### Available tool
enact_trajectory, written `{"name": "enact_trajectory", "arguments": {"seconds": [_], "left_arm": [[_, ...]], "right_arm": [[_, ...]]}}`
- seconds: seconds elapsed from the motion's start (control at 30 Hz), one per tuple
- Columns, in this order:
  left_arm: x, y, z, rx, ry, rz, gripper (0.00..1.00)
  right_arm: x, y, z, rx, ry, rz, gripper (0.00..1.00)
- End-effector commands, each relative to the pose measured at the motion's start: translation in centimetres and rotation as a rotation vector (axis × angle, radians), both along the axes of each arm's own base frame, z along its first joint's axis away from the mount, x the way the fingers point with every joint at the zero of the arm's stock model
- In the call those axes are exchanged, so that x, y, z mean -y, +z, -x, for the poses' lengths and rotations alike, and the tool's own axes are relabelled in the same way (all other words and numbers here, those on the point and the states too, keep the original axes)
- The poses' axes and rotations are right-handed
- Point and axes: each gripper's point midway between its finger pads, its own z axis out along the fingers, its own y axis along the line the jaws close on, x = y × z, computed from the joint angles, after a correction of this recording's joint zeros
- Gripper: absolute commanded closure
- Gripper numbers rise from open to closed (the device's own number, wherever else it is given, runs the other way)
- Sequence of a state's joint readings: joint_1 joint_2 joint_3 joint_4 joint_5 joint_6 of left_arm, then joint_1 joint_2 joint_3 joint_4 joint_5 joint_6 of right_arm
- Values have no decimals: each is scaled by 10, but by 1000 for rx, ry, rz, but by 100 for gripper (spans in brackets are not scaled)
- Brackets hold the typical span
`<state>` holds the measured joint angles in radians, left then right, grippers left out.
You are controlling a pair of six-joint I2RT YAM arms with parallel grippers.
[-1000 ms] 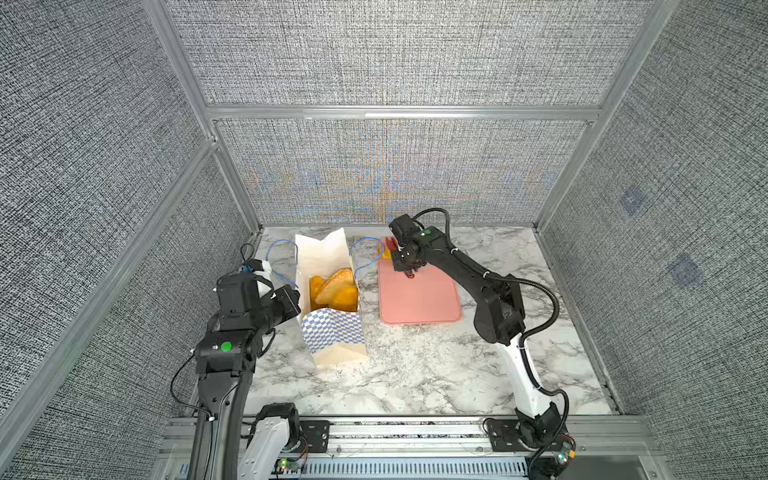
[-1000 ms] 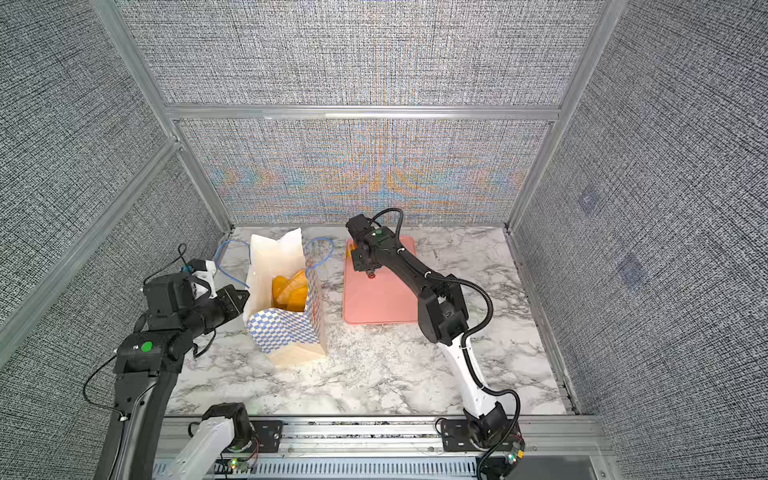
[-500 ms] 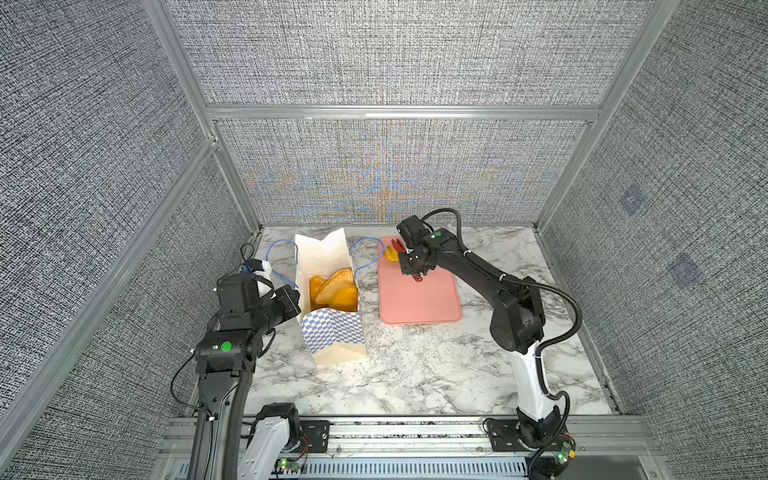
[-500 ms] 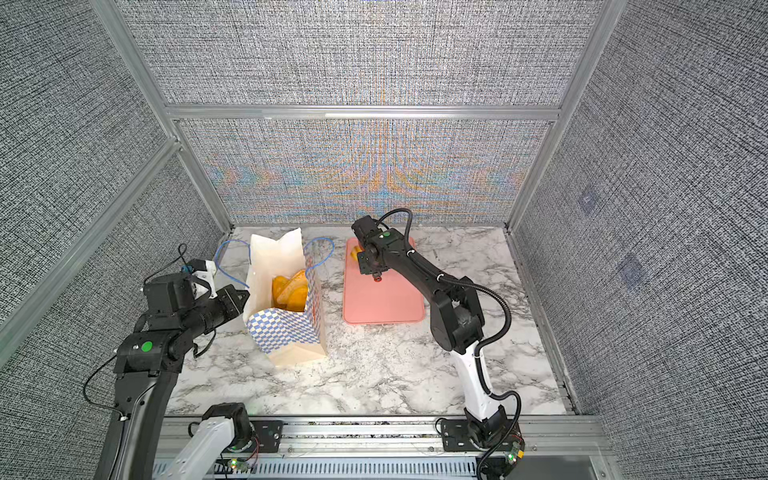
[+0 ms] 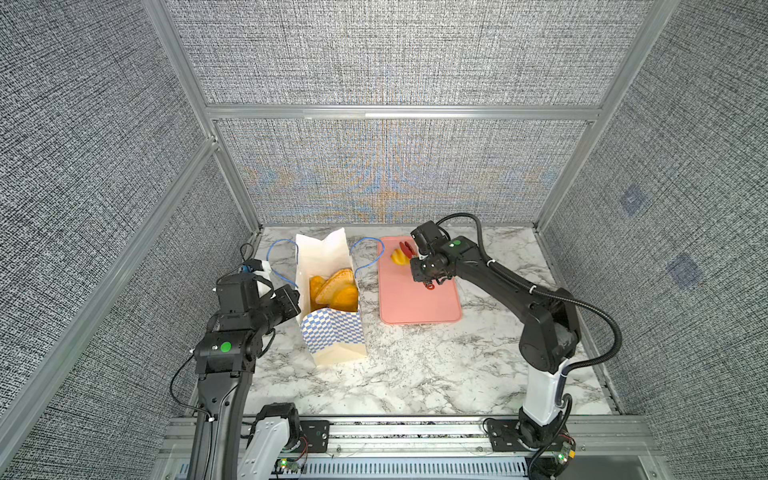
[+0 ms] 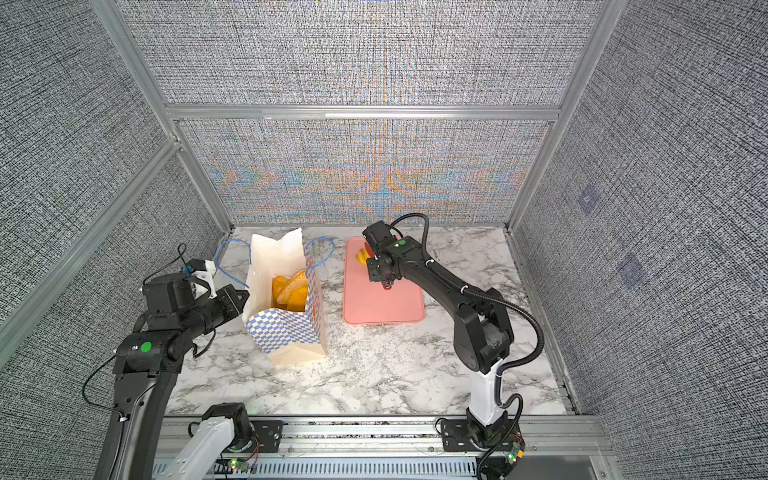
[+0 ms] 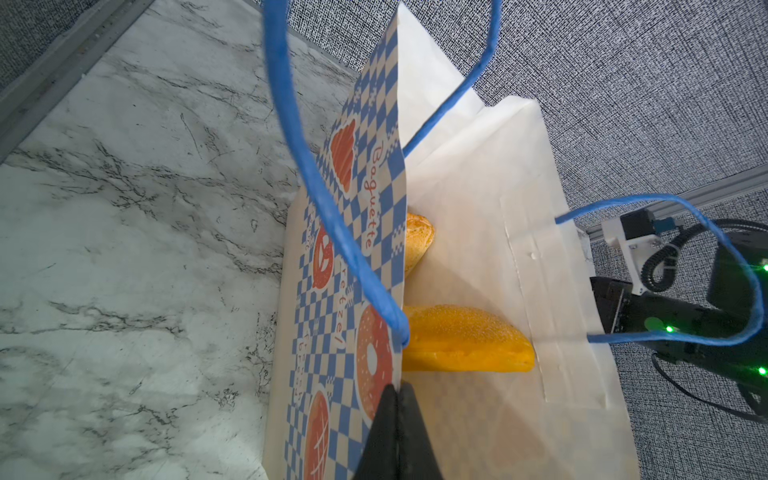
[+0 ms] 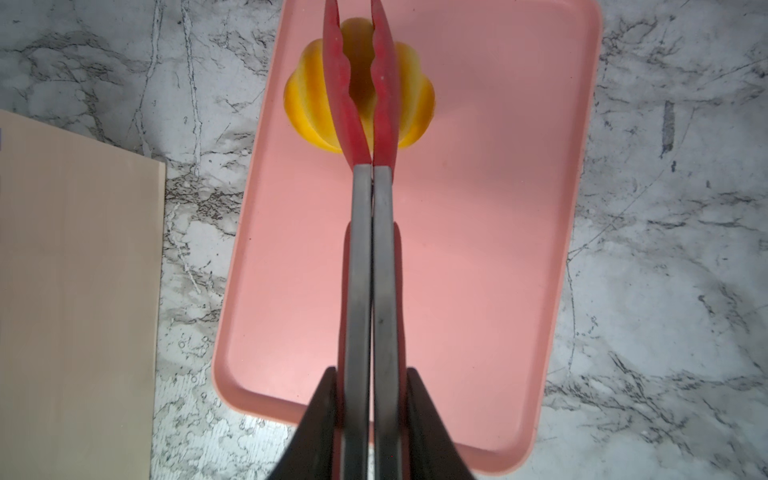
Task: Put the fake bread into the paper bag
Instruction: 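Squeeze the tongs shut on the yellow bun and lift it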
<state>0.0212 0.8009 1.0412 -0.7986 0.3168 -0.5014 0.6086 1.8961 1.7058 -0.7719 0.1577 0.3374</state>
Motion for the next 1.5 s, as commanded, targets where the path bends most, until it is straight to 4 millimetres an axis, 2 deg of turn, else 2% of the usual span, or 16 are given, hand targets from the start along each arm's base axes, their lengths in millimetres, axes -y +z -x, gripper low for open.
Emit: {"name": "enact_trajectory", "arguments": {"seconds": [0.0,0.47,0.67,1.03,1.47], "left_arm": [[0,6,0,21,0,-2,94],[-1,11,-1,42,9,2,94],[-1,13,-1,50,13,4,94],[-2,15,-1,56,17,5,94],[-2,14,-1,53,20,5,94]], "right_arm": [[0,10,1,36,-11,-37,78],[25,40,40,73,-19,-71,79],[36,60,52,108,-22,-76,78],[49,97,62,188,-19,-92,79],[58,159,70,321,-16,-147,78]]}}
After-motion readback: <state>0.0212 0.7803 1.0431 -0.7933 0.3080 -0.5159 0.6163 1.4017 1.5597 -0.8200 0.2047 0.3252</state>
